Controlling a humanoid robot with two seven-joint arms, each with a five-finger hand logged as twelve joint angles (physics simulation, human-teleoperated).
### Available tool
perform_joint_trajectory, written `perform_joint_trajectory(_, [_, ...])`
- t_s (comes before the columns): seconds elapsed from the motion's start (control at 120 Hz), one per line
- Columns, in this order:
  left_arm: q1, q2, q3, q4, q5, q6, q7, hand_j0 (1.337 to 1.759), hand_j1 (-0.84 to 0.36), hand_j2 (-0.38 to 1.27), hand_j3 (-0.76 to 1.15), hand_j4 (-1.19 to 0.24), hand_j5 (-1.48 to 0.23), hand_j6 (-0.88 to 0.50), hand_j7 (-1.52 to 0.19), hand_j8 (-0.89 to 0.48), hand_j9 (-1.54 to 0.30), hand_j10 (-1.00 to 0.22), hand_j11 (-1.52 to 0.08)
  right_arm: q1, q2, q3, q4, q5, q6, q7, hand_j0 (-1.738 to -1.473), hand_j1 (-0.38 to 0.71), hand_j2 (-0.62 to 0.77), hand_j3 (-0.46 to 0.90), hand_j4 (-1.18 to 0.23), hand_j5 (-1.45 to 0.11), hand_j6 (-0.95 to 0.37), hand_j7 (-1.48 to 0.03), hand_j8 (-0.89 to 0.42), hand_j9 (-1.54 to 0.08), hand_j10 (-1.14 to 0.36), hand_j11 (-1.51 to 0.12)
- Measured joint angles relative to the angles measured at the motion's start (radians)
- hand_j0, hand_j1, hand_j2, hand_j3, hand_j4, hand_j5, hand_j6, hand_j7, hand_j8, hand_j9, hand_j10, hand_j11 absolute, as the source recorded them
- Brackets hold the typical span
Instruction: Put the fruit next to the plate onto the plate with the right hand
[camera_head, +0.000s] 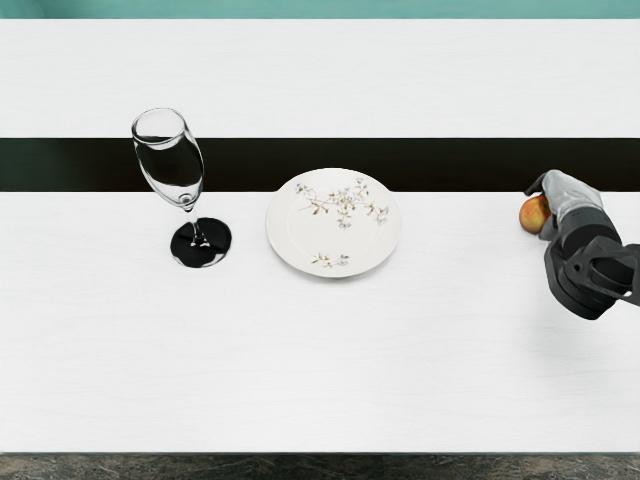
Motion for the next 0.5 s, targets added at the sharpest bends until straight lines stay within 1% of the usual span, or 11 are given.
perform_joint_trajectory(0.05, [0.0,0.0,0.0,0.0,0.0,0.0,0.0,1.658,0.35,0.0,0.0,0.0,0.0,0.0,0.0,0.0,0.0,0.0,0.0,-0.001,0.0,0.0,0.0,0.0,0.001,0.0,-1.657,0.2,-0.09,0.0,-0.46,-0.6,-0.46,-0.6,-0.46,-0.6,-0.46,-0.6])
perform_joint_trajectory(0.1, [0.0,0.0,-0.001,0.0,0.0,0.0,0.0,1.658,0.35,0.0,0.0,0.0,0.0,0.0,0.0,0.0,0.0,0.0,0.0,-0.003,0.0,-0.001,0.0,-0.002,0.002,0.0,-1.656,0.21,-0.1,0.0,-0.47,-0.62,-0.44,-0.61,-0.47,-0.62,-0.47,-0.62])
perform_joint_trajectory(0.225, [0.0,0.0,0.0,0.0,0.0,0.0,0.0,1.658,0.35,0.0,0.0,0.0,0.0,0.0,0.0,0.0,0.0,0.0,0.0,-0.005,0.0,0.0,0.0,-0.004,0.003,0.0,-1.654,0.23,-0.1,0.0,-0.49,-0.66,-0.4,-0.65,-0.49,-0.66,-0.5,-0.66])
perform_joint_trajectory(0.317, [0.0,0.0,0.0,0.0,0.0,0.0,0.0,1.658,0.35,0.0,0.0,0.0,0.0,0.0,0.0,0.0,0.0,0.0,0.0,-0.005,0.0,0.0,0.0,-0.005,0.005,-0.001,-1.653,0.24,-0.08,0.0,-0.5,-0.69,-0.37,-0.68,-0.48,-0.69,-0.52,-0.69])
perform_joint_trajectory(0.408, [0.0,0.0,0.0,0.0,0.0,0.0,0.0,1.658,0.35,0.0,0.0,0.0,0.0,0.0,0.0,0.0,0.0,0.0,0.0,-0.005,0.0,0.0,0.0,-0.005,0.006,-0.001,-1.652,0.25,-0.05,0.0,-0.49,-0.73,-0.36,-0.71,-0.47,-0.73,-0.54,-0.73])
perform_joint_trajectory(0.5, [0.0,0.0,0.0,0.0,0.0,0.0,0.0,1.658,0.35,0.0,0.0,0.0,0.0,0.0,0.0,0.0,0.0,0.0,0.0,-0.001,0.0,0.001,0.004,-0.003,0.005,-0.001,-1.652,0.25,0.03,0.0,-0.54,-0.75,-0.39,-0.74,-0.48,-0.75,-0.57,-0.75])
